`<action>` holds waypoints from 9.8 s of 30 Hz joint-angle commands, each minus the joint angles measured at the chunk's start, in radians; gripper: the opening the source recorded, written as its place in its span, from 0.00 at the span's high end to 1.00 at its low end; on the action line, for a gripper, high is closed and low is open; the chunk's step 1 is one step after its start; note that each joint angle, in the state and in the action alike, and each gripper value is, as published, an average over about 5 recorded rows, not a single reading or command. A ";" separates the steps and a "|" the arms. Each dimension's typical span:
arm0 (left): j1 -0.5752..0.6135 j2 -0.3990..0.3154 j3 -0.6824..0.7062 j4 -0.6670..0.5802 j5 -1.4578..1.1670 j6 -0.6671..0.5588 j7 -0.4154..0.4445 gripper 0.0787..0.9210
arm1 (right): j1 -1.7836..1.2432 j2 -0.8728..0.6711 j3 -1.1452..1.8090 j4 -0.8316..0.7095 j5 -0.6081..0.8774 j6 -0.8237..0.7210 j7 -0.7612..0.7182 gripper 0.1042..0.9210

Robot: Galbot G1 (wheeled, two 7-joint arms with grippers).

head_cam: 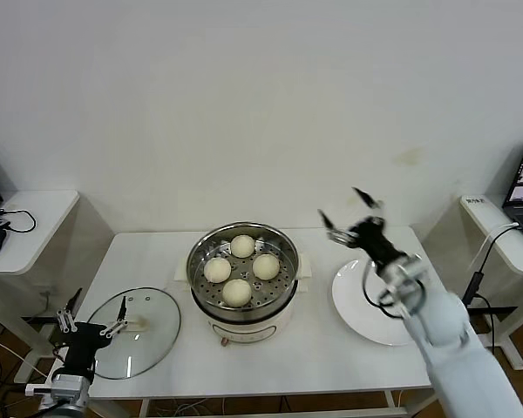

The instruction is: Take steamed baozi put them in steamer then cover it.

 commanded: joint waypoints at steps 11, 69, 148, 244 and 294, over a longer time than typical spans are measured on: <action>0.045 0.111 -0.071 0.239 1.114 -0.187 -0.060 0.12 | -0.526 0.340 0.564 0.114 -0.048 0.178 0.022 0.12; -0.355 0.121 0.110 0.611 1.116 -0.217 -0.031 0.12 | -0.595 0.430 0.542 0.154 -0.109 0.190 0.017 0.12; -0.738 -0.120 0.670 0.110 1.264 0.528 0.432 0.94 | -0.531 0.397 0.358 0.090 -0.325 0.218 0.002 0.12; -0.195 -0.213 0.516 -0.256 0.922 0.312 0.111 0.13 | -0.553 0.374 0.321 0.048 -0.329 0.233 -0.006 0.12; 0.295 -0.086 0.119 -0.125 -0.310 -0.115 -0.071 0.12 | -0.783 0.326 0.285 0.154 -0.156 0.098 -0.031 0.12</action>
